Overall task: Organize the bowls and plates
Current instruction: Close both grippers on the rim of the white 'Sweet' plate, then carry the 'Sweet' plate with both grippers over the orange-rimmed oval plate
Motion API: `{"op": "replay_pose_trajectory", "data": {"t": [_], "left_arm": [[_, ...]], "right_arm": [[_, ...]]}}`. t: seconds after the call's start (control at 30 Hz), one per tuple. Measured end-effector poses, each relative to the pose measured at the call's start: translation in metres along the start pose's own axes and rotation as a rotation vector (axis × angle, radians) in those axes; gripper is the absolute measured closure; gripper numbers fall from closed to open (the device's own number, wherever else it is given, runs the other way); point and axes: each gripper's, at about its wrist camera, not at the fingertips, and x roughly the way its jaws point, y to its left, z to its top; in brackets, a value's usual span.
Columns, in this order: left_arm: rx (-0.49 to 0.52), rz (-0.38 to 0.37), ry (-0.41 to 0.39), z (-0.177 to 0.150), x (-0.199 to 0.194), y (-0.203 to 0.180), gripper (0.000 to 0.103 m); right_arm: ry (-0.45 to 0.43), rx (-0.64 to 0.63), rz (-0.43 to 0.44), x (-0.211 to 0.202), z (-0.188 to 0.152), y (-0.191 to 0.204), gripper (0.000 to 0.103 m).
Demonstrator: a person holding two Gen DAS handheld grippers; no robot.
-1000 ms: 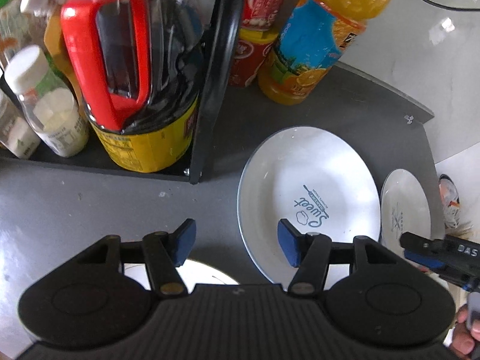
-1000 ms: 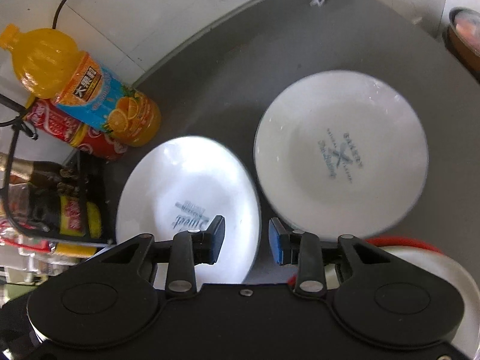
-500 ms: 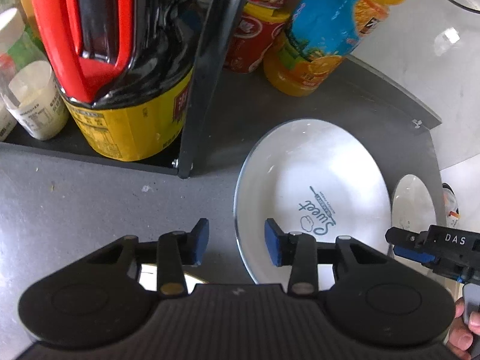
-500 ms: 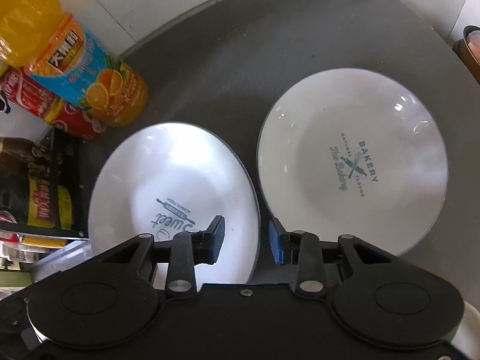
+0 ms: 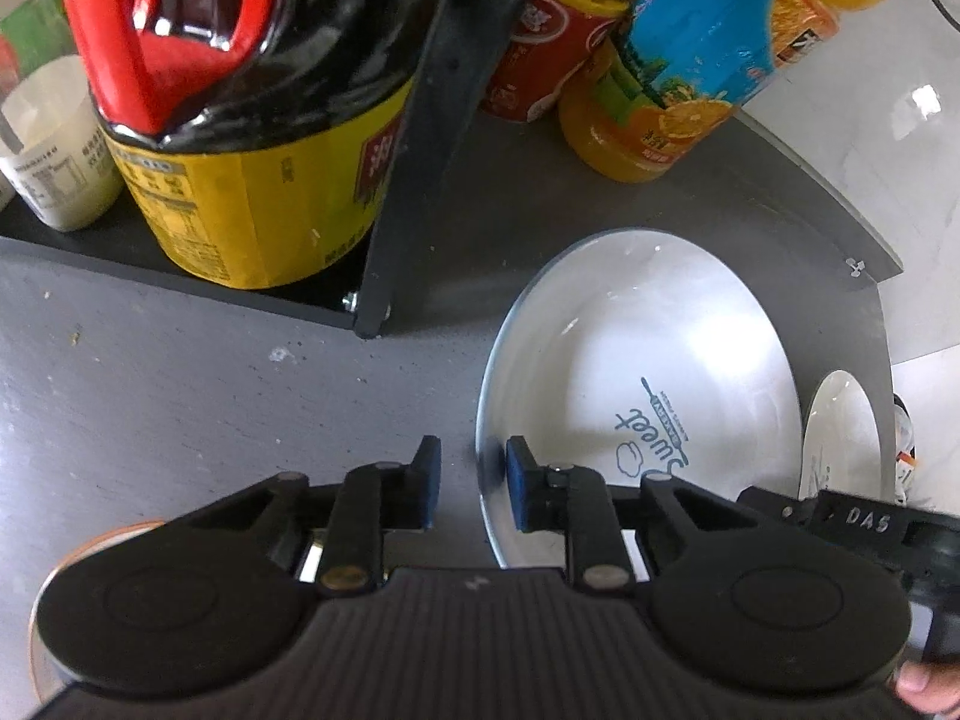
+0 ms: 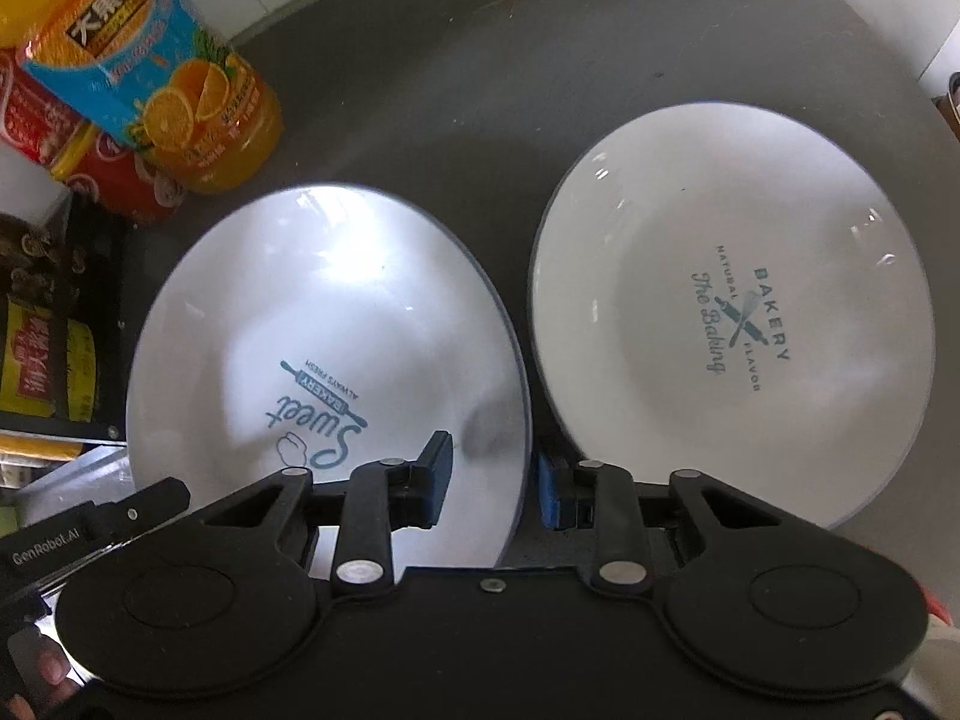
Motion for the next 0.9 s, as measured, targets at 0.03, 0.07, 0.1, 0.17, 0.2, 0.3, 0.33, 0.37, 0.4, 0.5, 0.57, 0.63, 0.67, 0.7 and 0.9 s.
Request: {"op": "replay_pose_trajectory", "data": {"t": [0.03, 0.07, 0.1, 0.17, 0.2, 0.3, 0.33, 0.37, 0.4, 0.5, 0.57, 0.63, 0.67, 0.7, 0.9], "left_arm": [[-0.004, -0.003, 0.001, 0.0, 0.001, 0.0, 0.082], [-0.008, -0.005, 0.002, 0.0, 0.002, 0.0, 0.082], [-0.013, -0.006, 0.004, 0.001, 0.004, 0.0, 0.082], [-0.018, -0.012, 0.004, 0.002, 0.004, 0.0, 0.086], [-0.02, -0.016, 0.002, 0.002, 0.005, -0.001, 0.087], [-0.039, -0.029, 0.007, 0.003, 0.009, -0.001, 0.092], [-0.047, -0.026, 0.009, 0.003, 0.008, -0.001, 0.092], [-0.048, -0.021, 0.011, 0.003, 0.009, -0.002, 0.092], [-0.044, -0.016, 0.01, 0.003, 0.009, -0.003, 0.092], [-0.052, -0.01, 0.009, 0.003, 0.008, -0.004, 0.092], [-0.055, -0.005, 0.006, 0.003, 0.005, -0.005, 0.092], [-0.066, -0.011, 0.01, 0.004, 0.002, -0.004, 0.092], [-0.069, -0.014, 0.007, 0.005, 0.001, -0.003, 0.092], [-0.067, -0.015, -0.002, 0.005, 0.0, -0.003, 0.092], [-0.073, -0.017, -0.024, 0.001, -0.011, -0.003, 0.092]], "right_arm": [[-0.002, -0.005, -0.007, 0.001, 0.0, 0.001, 0.078], [-0.007, -0.009, -0.009, 0.002, 0.0, 0.002, 0.078], [-0.013, -0.01, -0.008, 0.002, 0.0, 0.002, 0.078], [-0.025, -0.023, -0.009, 0.002, -0.001, 0.003, 0.078], [-0.03, -0.035, -0.011, 0.002, -0.002, 0.003, 0.078], [-0.051, -0.042, -0.006, -0.001, -0.003, 0.001, 0.083], [-0.062, -0.029, -0.005, -0.004, -0.005, -0.001, 0.086], [-0.07, -0.019, 0.001, -0.006, -0.005, -0.004, 0.086], [-0.077, -0.014, 0.01, -0.009, -0.005, -0.005, 0.087], [-0.098, -0.031, 0.027, -0.016, -0.008, -0.009, 0.088], [-0.118, -0.041, 0.039, -0.02, -0.009, -0.009, 0.09], [-0.14, -0.027, 0.067, -0.025, -0.011, -0.013, 0.092], [-0.154, -0.026, 0.078, -0.028, -0.011, -0.013, 0.092], [-0.167, -0.03, 0.085, -0.032, -0.011, -0.013, 0.093], [-0.23, -0.046, 0.119, -0.054, -0.011, -0.014, 0.095]]}}
